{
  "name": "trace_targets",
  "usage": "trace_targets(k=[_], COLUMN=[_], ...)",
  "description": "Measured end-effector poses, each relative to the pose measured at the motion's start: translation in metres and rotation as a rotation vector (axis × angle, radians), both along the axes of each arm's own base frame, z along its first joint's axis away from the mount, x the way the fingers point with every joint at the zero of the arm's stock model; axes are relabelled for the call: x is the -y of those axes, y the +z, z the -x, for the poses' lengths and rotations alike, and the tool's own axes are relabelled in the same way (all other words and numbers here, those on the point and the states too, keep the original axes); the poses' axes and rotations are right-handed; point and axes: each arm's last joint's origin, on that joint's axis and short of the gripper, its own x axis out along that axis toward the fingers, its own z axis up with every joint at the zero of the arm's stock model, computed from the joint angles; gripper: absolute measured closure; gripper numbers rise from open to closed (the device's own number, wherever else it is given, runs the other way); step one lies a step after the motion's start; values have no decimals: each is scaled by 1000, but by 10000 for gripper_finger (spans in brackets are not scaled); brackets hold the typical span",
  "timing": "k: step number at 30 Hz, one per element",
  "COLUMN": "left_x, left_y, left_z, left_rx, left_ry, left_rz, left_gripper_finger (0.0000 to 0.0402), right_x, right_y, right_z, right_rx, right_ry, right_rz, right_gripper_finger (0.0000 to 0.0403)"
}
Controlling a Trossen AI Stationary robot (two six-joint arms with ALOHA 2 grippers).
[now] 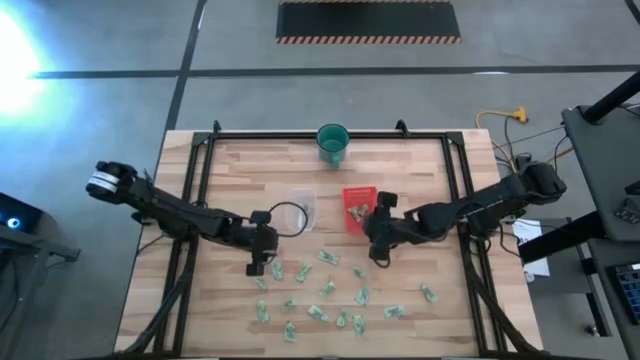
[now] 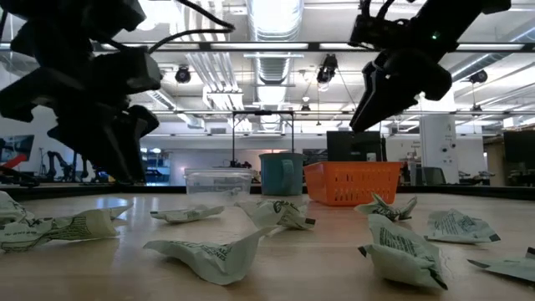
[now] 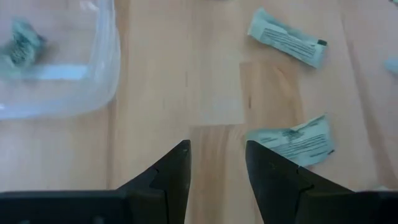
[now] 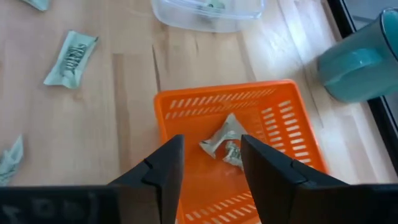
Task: Pick and place items into bin
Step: Put the stevia packet into the transparent bin
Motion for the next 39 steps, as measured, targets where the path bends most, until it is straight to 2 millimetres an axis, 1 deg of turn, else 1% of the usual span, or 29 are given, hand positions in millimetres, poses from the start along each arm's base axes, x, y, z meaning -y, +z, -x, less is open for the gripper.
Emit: trace_targets(k=[5,12,17,23,39], left_x=[1,7,7,7,9], left_y=[-10,-17,-20,-29,-28], left_z=[-3,-14,-16,-17,-17], left_rx=[-37,-9,-22,-59,-66], left_ry=[54,-50,-51,-42,-63], left_rz=[35,139,140,131,210], left_gripper_finger=[265,265,265,265,265], right_x=[-4,-4,-4,-5,-5], right_y=[0,0,0,0,0], right_z=[1,1,1,1,1], right_rx=[8,10,10,11,10], right_ry=[3,2,0,2,2], right_rz=[-9,-11,-12,-13,-12], right_gripper_finger=[263,265,265,271,277])
